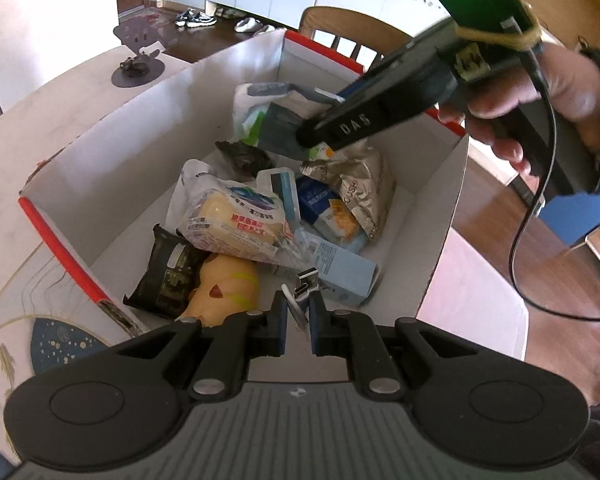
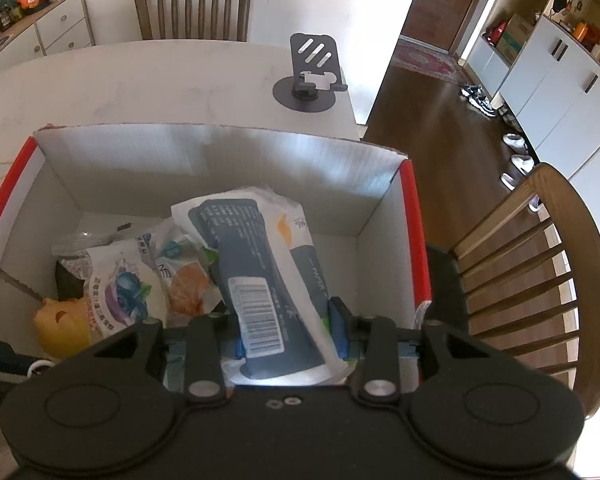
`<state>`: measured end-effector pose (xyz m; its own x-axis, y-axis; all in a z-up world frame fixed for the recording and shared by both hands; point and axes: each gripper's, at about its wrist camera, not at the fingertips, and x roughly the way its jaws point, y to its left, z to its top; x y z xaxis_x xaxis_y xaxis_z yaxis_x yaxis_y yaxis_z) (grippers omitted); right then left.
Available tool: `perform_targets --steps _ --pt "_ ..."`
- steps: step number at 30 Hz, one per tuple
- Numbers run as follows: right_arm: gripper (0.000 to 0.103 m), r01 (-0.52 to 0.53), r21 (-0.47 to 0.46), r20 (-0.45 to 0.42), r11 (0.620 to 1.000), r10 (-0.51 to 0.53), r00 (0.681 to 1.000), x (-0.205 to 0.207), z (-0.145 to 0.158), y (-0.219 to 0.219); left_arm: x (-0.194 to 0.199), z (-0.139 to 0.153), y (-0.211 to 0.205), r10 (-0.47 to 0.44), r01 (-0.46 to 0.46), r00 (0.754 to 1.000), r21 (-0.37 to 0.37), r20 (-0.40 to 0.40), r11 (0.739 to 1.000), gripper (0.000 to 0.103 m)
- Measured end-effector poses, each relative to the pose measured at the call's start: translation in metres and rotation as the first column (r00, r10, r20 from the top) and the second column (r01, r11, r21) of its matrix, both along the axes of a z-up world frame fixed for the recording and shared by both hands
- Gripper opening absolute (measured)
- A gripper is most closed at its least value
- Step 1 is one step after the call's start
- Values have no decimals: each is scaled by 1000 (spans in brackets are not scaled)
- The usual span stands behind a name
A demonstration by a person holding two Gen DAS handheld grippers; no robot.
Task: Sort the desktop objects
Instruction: 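Lower both tools into the shoebox and open them to release the items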
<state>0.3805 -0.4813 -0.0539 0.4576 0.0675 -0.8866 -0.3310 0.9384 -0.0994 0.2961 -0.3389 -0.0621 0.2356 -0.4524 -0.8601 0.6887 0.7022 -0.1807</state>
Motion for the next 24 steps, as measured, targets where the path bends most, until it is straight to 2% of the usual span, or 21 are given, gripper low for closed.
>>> perform_targets --steps 4,11,20,21,22,24 --pt "38 3 5 -4 1000 -3 1000 3 -2 0 3 -6 -7 -18 18 1000 24 -9 1000 10" --pt "43 -2 28 -3 1000 2 1000 2 -2 -2 9 -8 -12 -16 17 999 18 -37 1000 10" --pt "49 -3 58 0 998 3 1000 -9 5 -9 7 -7 -10 -8 8 999 3 -33 1000 10" --pt "53 -3 56 1 998 3 1000 -9 5 -9 7 -6 -10 -7 7 999 4 -32 1000 11" --pt "63 -4 57 6 998 4 1000 -10 7 -9 6 -5 -9 -4 5 1000 5 -28 1000 11" --pt "64 -2 65 24 998 0 1000 -13 11 -11 5 -4 -8 2 -2 1000 4 -22 1000 12"
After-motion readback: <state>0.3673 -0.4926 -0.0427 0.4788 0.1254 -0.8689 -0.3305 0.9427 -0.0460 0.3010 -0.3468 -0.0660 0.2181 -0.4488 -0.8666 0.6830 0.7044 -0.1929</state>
